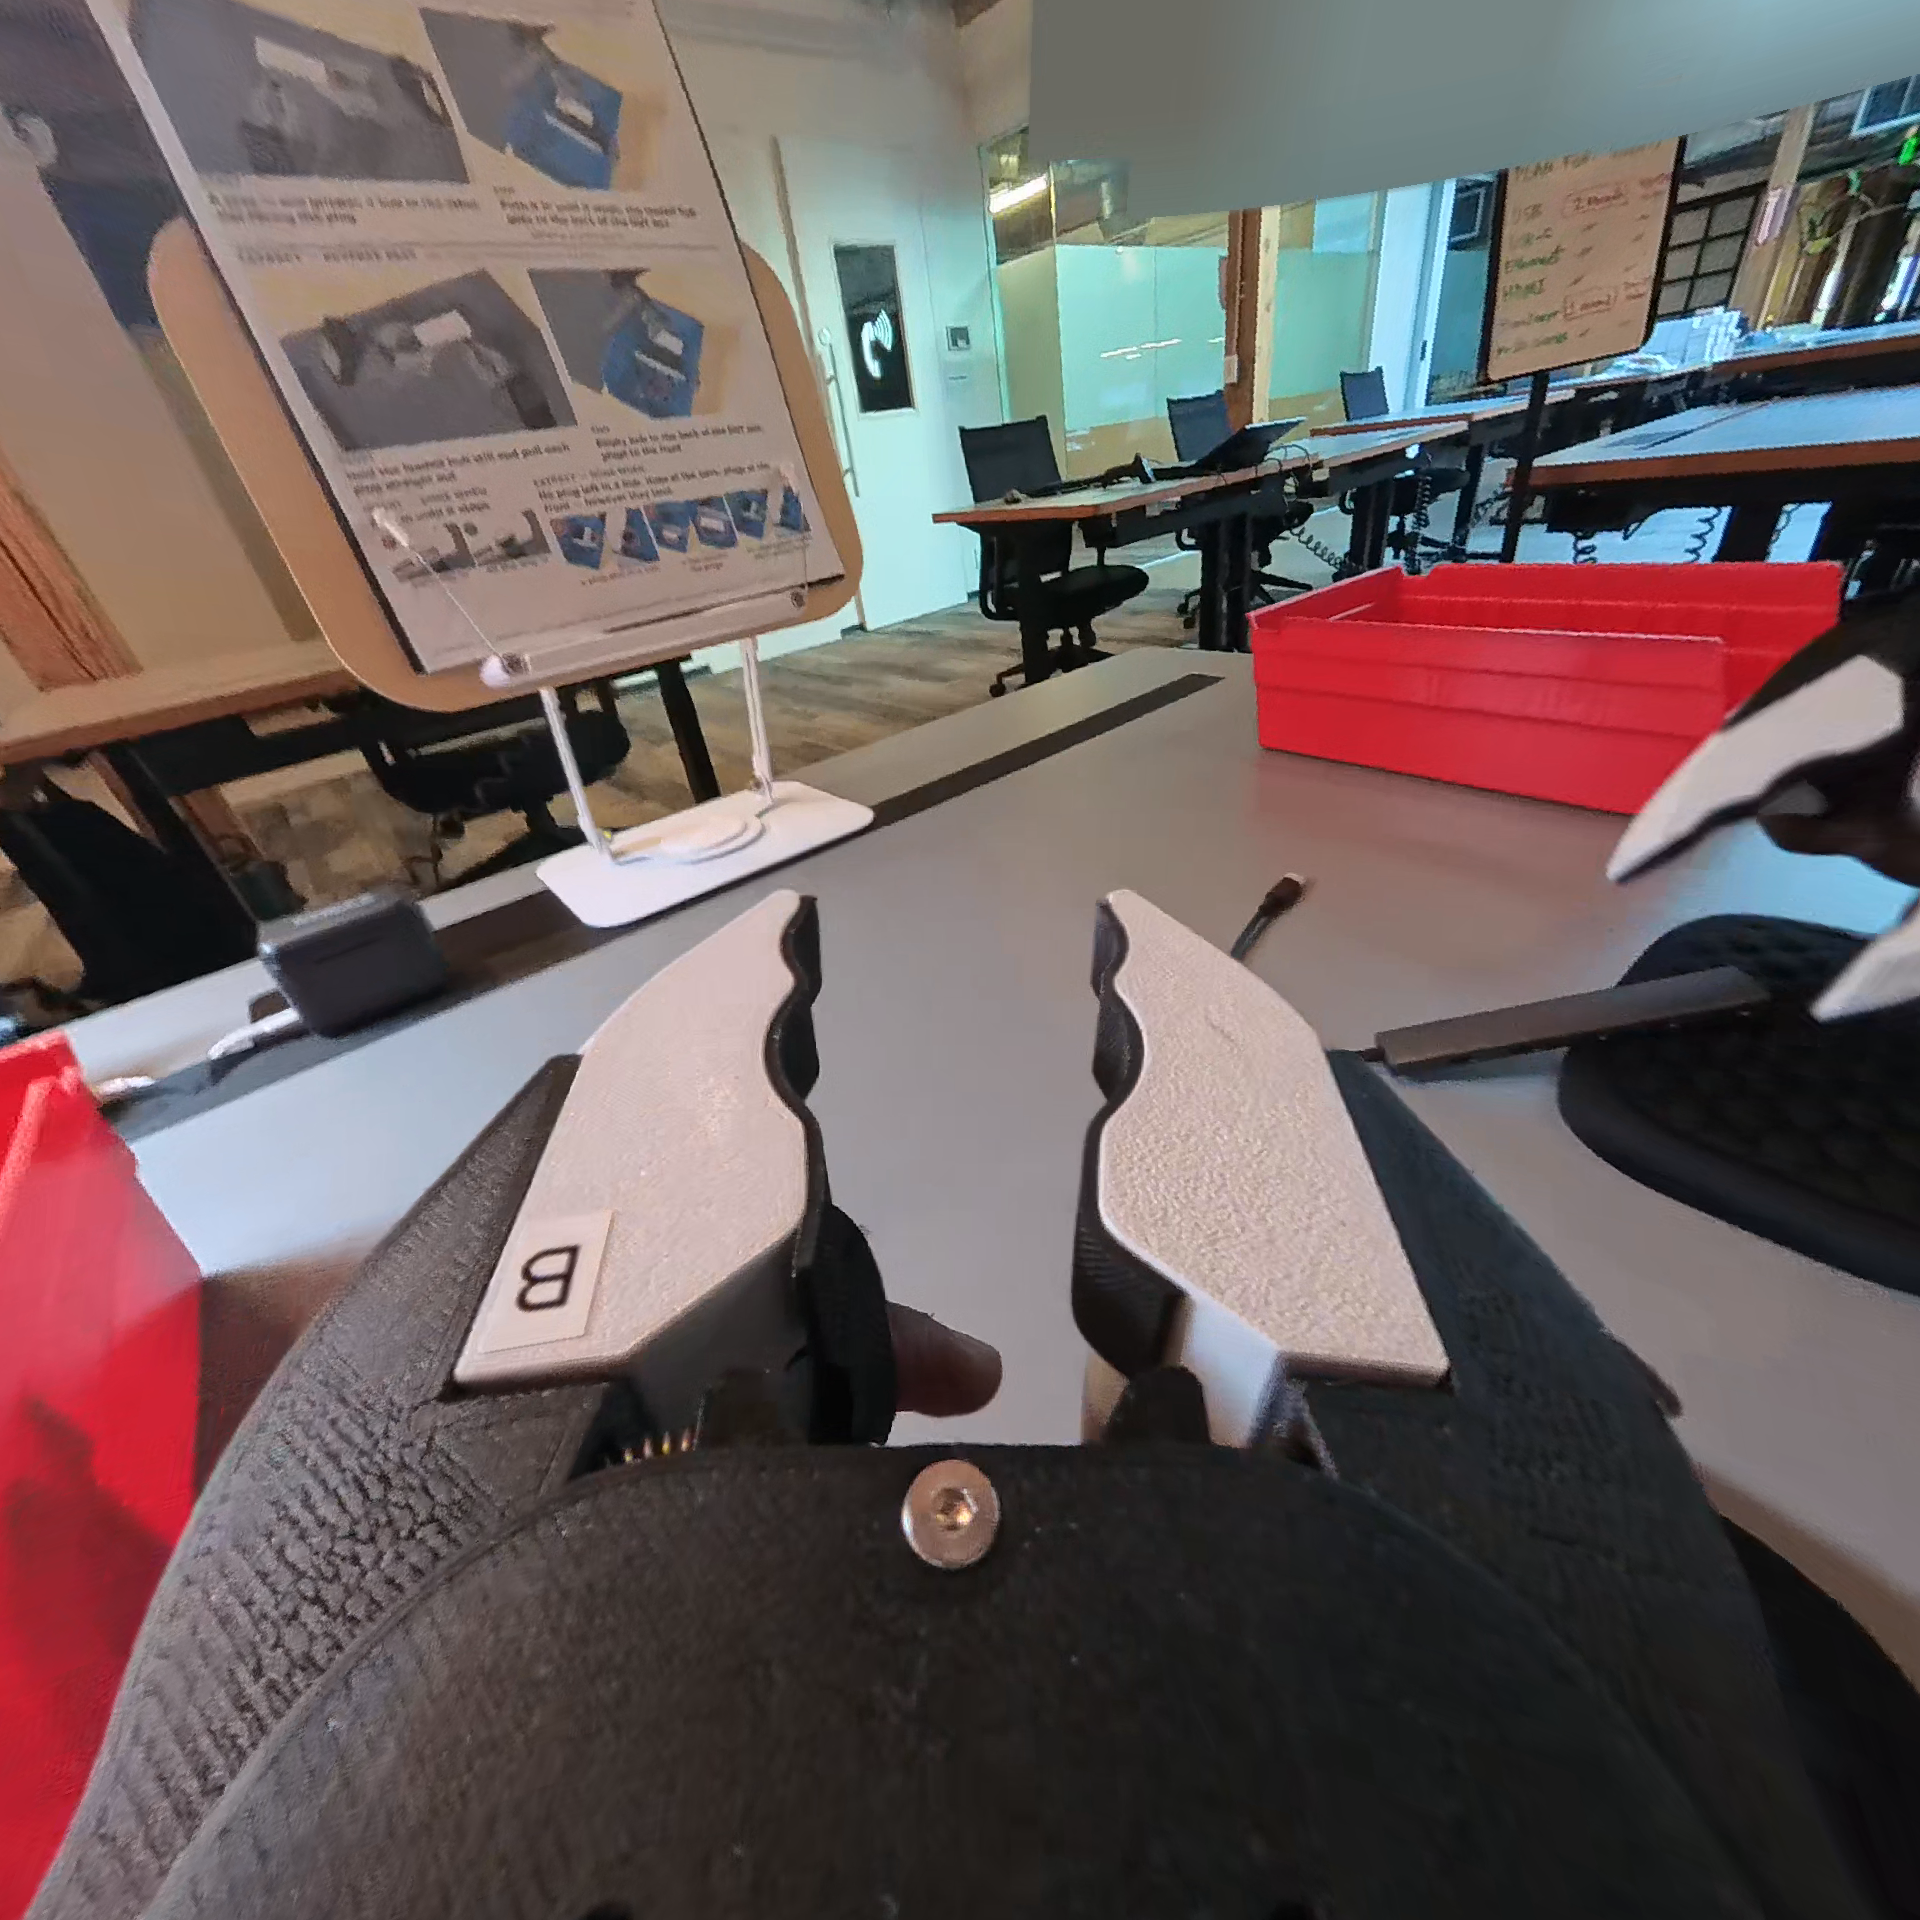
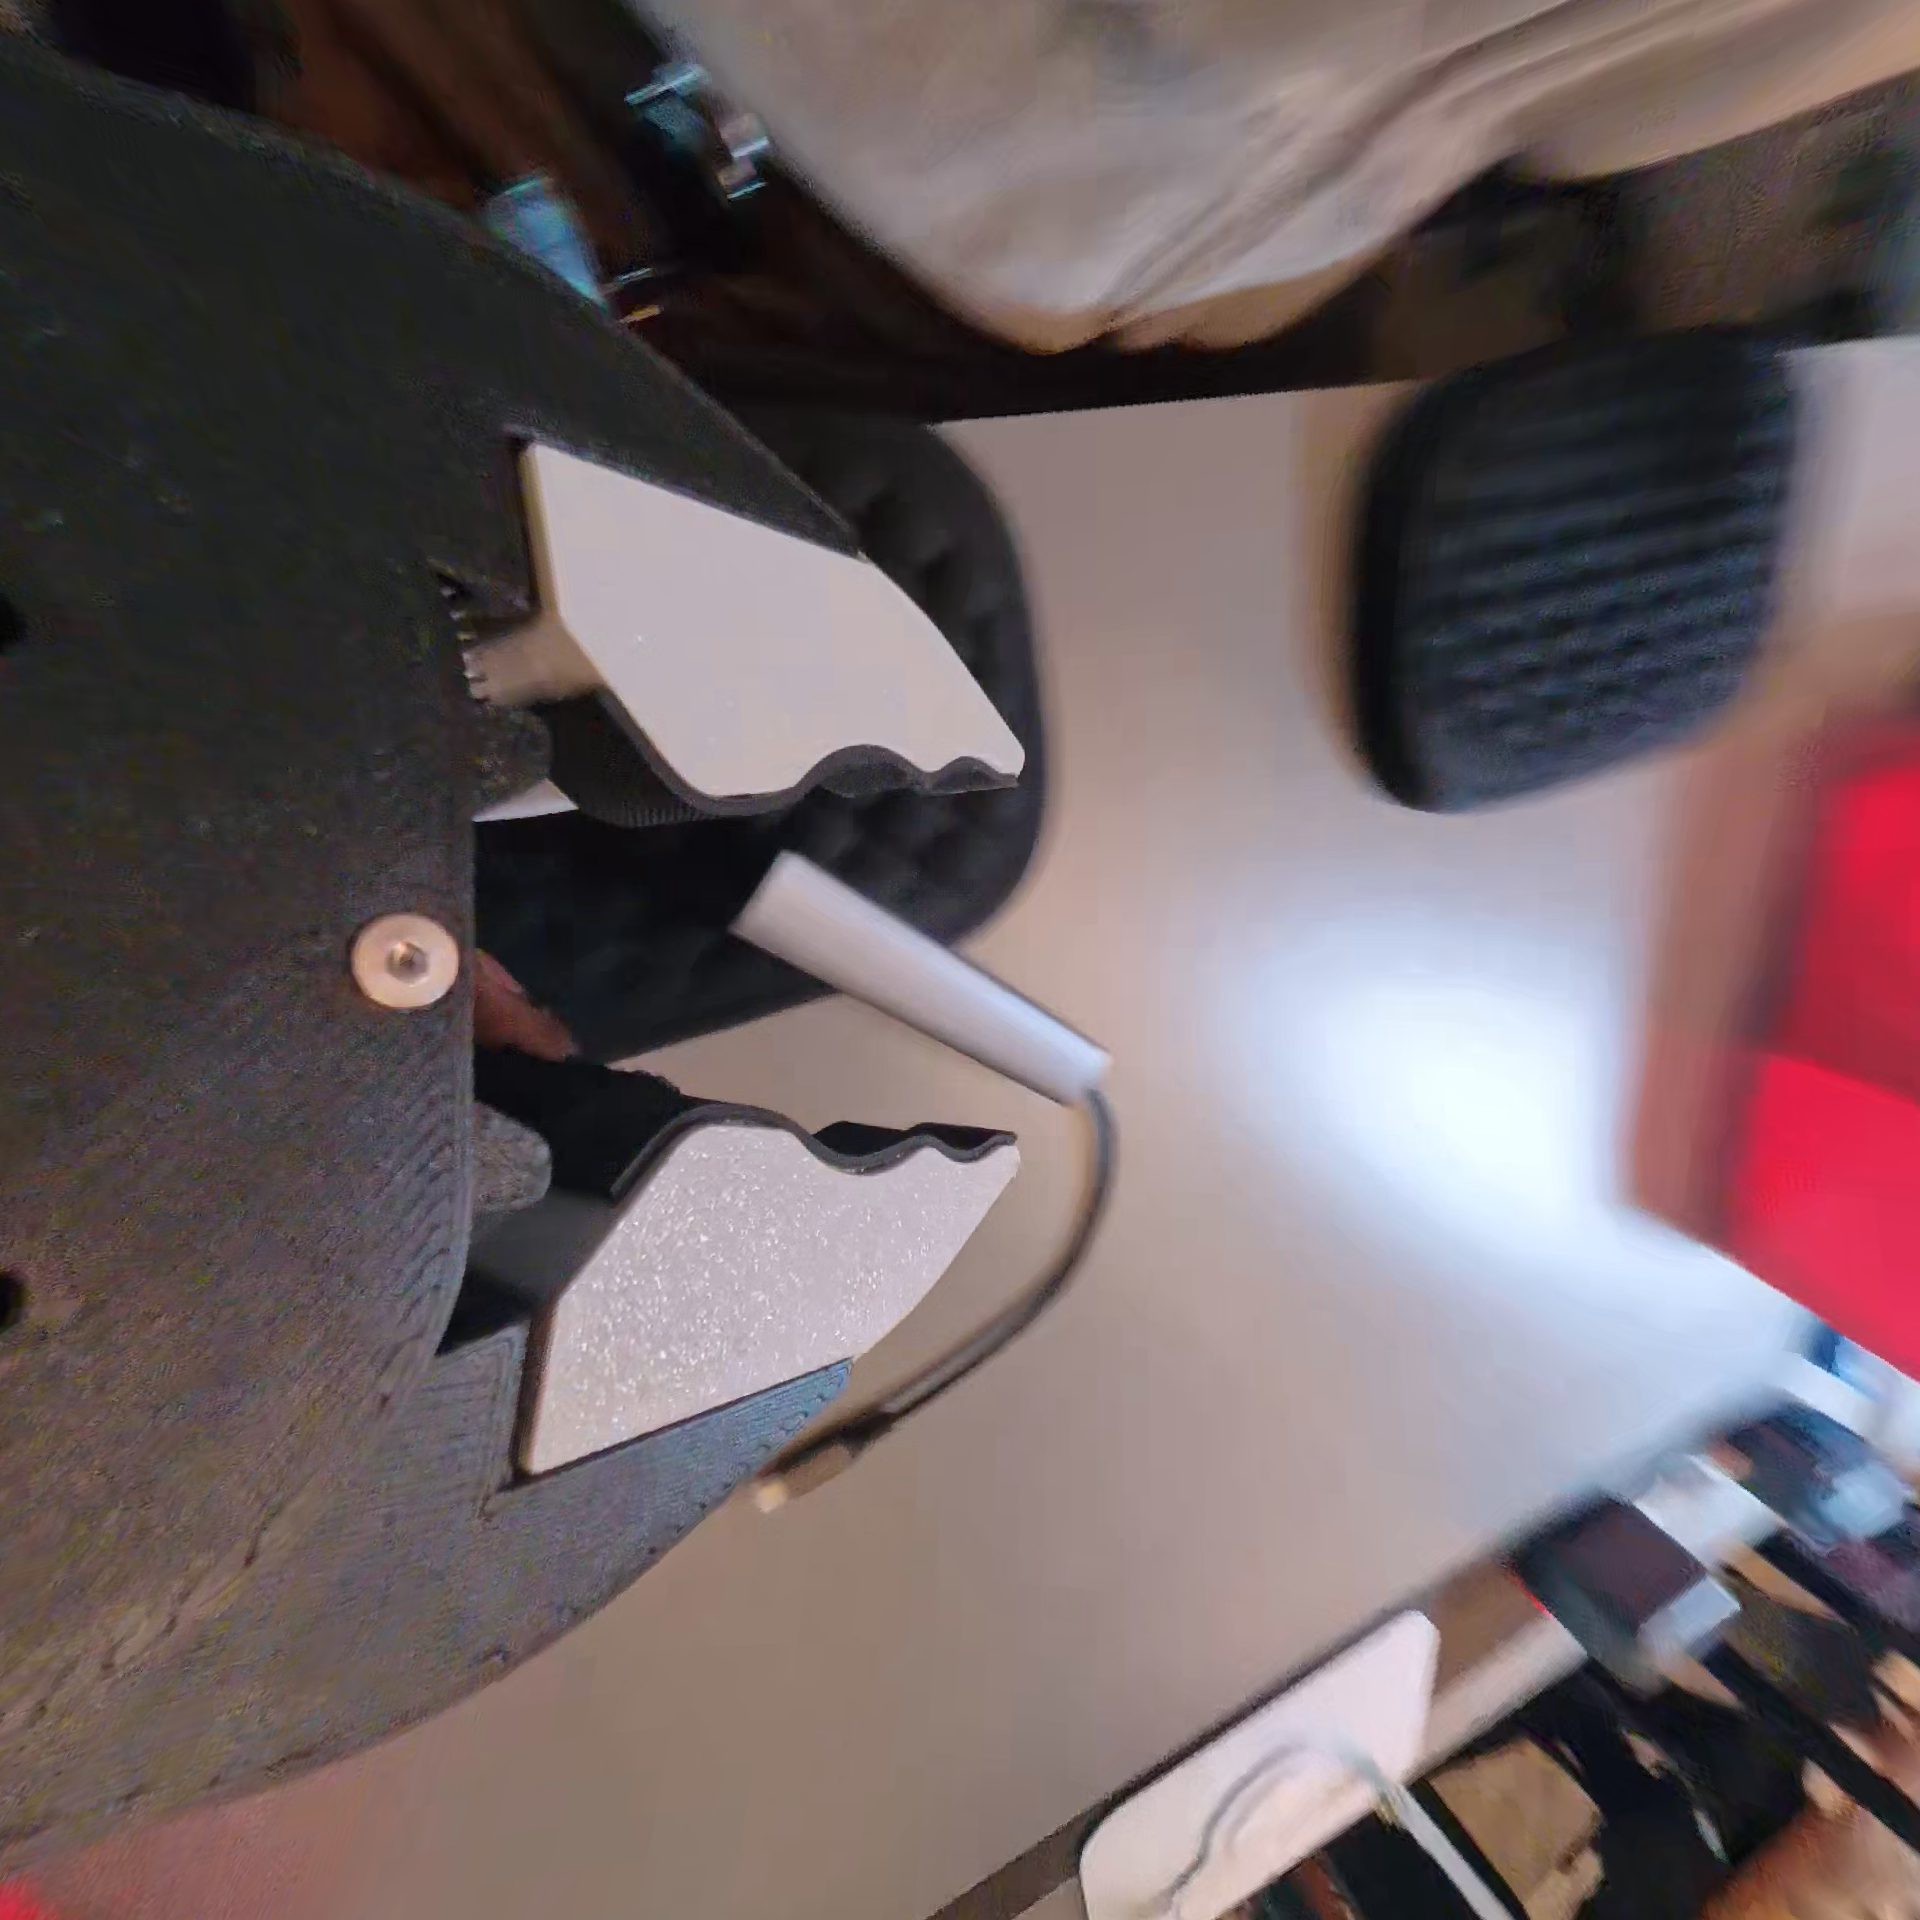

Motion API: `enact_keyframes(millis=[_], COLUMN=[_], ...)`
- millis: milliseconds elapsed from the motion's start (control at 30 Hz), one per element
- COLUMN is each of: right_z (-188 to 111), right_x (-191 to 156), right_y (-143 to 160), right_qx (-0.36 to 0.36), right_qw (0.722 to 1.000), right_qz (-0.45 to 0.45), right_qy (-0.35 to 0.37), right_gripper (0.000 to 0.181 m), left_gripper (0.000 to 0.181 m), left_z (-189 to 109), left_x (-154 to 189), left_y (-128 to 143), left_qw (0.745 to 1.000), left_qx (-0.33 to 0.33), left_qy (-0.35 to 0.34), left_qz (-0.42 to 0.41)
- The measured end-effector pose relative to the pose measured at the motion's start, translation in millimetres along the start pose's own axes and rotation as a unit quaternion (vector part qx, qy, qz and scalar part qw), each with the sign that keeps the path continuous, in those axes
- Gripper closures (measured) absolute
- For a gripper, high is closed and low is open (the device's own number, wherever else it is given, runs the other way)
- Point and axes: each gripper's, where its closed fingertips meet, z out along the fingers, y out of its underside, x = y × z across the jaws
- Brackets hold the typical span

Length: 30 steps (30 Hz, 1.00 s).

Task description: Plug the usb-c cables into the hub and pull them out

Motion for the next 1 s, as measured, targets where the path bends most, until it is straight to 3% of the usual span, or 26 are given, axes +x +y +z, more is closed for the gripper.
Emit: enact_keyframes(millis=[133, 200, 300, 400, 467, 633, 800, 1000], right_z=[-18.1, -24.3, -25.6, -23.2, -26.5, -38.7, -32.7, -35.2], right_x=[46.8, 73.5, 102.8, 113.8, 115.2, 122.4, 123.3, 125.4], right_y=[-59.2, -67.9, -57.7, -42.7, -37.8, -31.2, -29.2, -26.2], right_qx=[0.204, 0.271, 0.325, 0.342, 0.334, 0.372, 0.354, 0.347], right_qw=[0.968, 0.944, 0.913, 0.896, 0.898, 0.874, 0.882, 0.881], right_qz=[0.139, 0.174, 0.206, 0.225, 0.221, 0.255, 0.248, 0.241], right_qy=[0.034, 0.07, 0.133, 0.17, 0.183, 0.18, 0.188, 0.212], right_gripper=[0.107, 0.104, 0.106, 0.109, 0.11, 0.114, 0.116, 0.12], left_gripper=[0.119, 0.112, 0.108, 0.11, 0.112, 0.112, 0.123, 0.134], left_z=[-4.7, -7.7, -22.6, -56.3, -88.9, -156.8, -160.7, -147.1], left_x=[0.3, -1.3, -8.6, -41.3, -68.5, -133.9, -182.4, -205.0], left_y=[14.4, 25.6, 23.7, 7.4, 4.9, 32.3, 62.8, 119.5], left_qw=[0.998, 0.996, 0.993, 0.991, 0.988, 0.967, 0.941, 0.86], left_qx=[-0.04, -0.069, -0.071, -0.067, -0.104, -0.214, -0.319, -0.507], left_qy=[0.004, 0.004, -0.003, -0.041, -0.062, -0.106, -0.084, -0.022], left_qz=[-0.04, -0.059, -0.095, -0.105, -0.093, -0.087, -0.08, -0.062])
